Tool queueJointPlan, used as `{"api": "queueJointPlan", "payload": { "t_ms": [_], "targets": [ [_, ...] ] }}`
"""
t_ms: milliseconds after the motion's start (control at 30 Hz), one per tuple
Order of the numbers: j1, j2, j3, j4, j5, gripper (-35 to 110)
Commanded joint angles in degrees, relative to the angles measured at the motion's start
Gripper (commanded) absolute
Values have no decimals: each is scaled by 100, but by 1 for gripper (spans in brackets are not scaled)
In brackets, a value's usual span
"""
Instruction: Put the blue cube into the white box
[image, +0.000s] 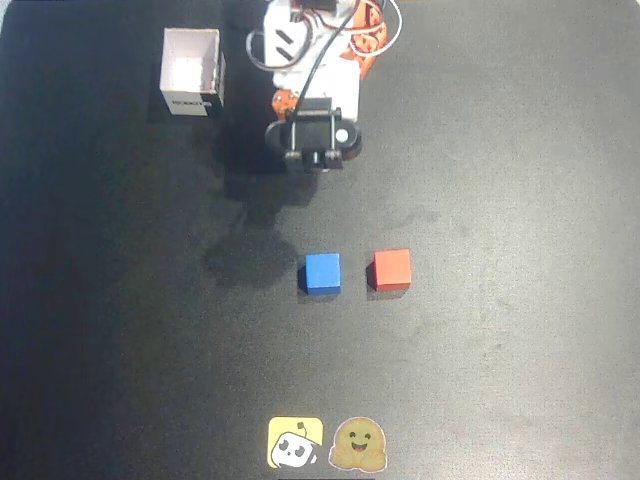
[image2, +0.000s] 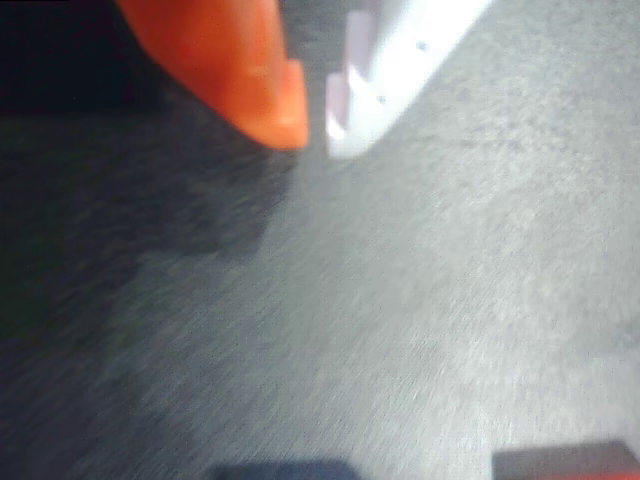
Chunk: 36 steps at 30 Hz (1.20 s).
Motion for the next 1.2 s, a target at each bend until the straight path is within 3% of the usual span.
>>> {"api": "queueJointPlan", "payload": {
  "t_ms": [0, 600, 833, 1167],
  "targets": [
    [97, -1608, -1406, -123, -281, 0],
    [-387, -6012, -4579, -738, -299, 0],
    [-475, -6425, -4904, -677, -290, 1],
    [-694, -6548, -4896, -686, -158, 15]
  ]
}}
